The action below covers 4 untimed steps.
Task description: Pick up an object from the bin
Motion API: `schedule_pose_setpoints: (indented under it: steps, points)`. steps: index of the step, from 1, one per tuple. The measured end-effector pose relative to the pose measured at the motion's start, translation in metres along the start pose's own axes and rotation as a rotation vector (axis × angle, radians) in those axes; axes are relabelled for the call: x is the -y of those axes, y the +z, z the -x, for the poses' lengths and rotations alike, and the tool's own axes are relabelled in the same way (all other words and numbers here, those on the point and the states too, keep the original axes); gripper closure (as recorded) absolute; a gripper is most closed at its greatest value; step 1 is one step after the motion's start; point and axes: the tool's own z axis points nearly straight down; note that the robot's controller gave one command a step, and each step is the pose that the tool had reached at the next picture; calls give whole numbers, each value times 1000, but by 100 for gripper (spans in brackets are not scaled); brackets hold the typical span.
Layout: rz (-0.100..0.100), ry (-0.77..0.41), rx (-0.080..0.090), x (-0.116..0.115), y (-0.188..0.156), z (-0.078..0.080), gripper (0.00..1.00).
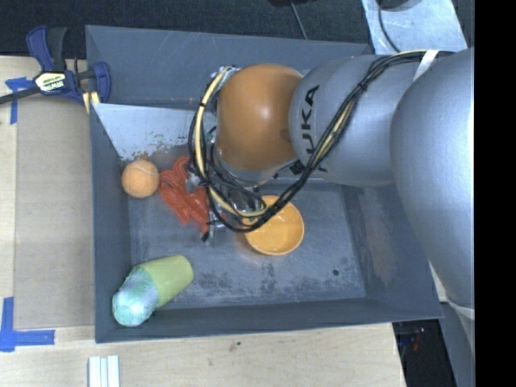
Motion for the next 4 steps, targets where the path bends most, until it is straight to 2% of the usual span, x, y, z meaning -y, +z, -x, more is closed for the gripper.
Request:
schedule_pose_setpoints:
  steps: [1, 2, 3, 4]
  points:
    - [3, 46, 7, 4, 51, 24, 0]
    - [0, -293, 2, -17, 45, 25, 0]
    - [4, 22, 1, 1, 51, 23, 0]
    - [-20, -692, 10, -53, 46, -1, 100]
